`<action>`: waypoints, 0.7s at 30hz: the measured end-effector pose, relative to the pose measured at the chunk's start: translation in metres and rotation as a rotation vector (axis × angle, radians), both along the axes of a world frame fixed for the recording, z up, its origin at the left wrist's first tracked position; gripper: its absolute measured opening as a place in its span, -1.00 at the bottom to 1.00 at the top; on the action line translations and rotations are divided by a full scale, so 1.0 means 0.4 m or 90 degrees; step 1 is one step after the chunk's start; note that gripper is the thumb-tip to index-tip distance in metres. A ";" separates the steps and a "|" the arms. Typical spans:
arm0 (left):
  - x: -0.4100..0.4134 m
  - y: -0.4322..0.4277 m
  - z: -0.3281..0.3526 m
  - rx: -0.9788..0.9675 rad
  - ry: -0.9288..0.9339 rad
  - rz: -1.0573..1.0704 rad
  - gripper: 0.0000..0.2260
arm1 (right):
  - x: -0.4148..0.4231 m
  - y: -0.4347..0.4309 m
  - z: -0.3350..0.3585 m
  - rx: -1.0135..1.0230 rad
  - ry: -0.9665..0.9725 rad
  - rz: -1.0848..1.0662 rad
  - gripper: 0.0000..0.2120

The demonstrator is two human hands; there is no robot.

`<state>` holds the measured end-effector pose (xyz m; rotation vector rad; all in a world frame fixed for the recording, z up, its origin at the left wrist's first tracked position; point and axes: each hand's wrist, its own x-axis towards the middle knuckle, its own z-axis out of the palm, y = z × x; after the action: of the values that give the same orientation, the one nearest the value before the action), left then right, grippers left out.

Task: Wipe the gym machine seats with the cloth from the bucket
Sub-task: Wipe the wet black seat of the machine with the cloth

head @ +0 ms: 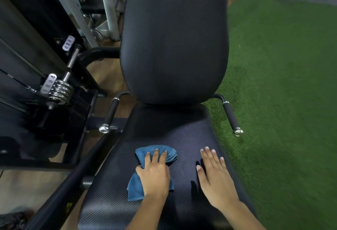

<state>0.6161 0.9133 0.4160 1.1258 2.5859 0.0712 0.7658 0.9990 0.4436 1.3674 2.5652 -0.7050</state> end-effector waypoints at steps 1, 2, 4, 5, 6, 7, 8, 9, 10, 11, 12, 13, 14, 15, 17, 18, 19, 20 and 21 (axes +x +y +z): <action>-0.002 -0.002 0.002 0.006 0.003 -0.009 -0.57 | -0.004 -0.005 0.004 0.002 0.000 0.005 -0.20; -0.004 -0.006 0.004 0.006 0.003 -0.015 -0.57 | -0.007 -0.011 0.008 0.004 0.001 0.010 -0.21; -0.013 -0.019 0.003 0.012 0.008 -0.013 -0.56 | -0.016 -0.023 0.013 0.007 0.002 0.019 -0.22; -0.016 -0.026 0.003 0.012 0.003 -0.009 -0.56 | -0.020 -0.030 0.014 0.009 0.000 0.023 -0.22; -0.019 -0.033 0.009 0.002 -0.003 -0.005 -0.57 | -0.025 -0.037 0.016 0.011 -0.001 0.026 -0.22; -0.021 -0.040 0.013 -0.012 -0.005 -0.007 -0.57 | -0.030 -0.043 0.017 0.013 -0.002 0.029 -0.22; -0.021 -0.044 0.018 -0.032 -0.002 -0.017 -0.56 | -0.035 -0.048 0.018 0.014 0.000 0.031 -0.22; -0.021 -0.048 0.017 -0.058 -0.005 -0.034 -0.53 | -0.040 -0.053 0.017 0.013 0.003 0.031 -0.22; -0.021 -0.047 0.016 -0.053 -0.008 -0.038 -0.49 | -0.043 -0.054 0.017 0.013 0.006 0.029 -0.22; -0.020 -0.050 0.009 -0.043 -0.008 -0.037 -0.47 | -0.044 -0.057 0.014 0.013 0.009 0.026 -0.22; -0.020 -0.051 0.007 -0.040 -0.004 -0.034 -0.47 | -0.045 -0.059 0.012 0.015 0.011 0.023 -0.22; -0.020 -0.050 0.009 -0.039 -0.003 -0.030 -0.50 | -0.044 -0.063 0.009 0.015 0.011 0.021 -0.23; -0.018 -0.049 0.015 -0.033 -0.009 -0.020 -0.52 | -0.042 -0.066 0.006 0.014 0.009 0.022 -0.23; -0.015 -0.046 0.018 -0.018 -0.012 -0.014 -0.53 | -0.039 -0.069 0.004 0.014 0.005 0.023 -0.23; -0.012 -0.047 0.007 -0.009 -0.011 -0.023 -0.53 | -0.037 -0.075 0.004 0.015 -0.001 0.026 -0.23; -0.009 -0.048 0.005 -0.005 -0.008 -0.022 -0.53 | -0.036 -0.076 0.006 0.016 -0.001 0.027 -0.22; -0.008 -0.050 0.006 0.005 -0.009 -0.024 -0.52 | -0.035 -0.078 0.010 0.019 -0.003 0.027 -0.21; -0.008 -0.052 0.010 0.017 -0.006 -0.027 -0.52 | -0.035 -0.081 0.015 0.021 -0.004 0.026 -0.21; -0.008 -0.056 0.014 0.025 -0.004 -0.031 -0.52 | -0.035 -0.084 0.020 0.022 -0.006 0.024 -0.21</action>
<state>0.6129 0.8908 0.4215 1.1998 2.5609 0.1138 0.7519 0.9655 0.4514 1.3252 2.6013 -0.6494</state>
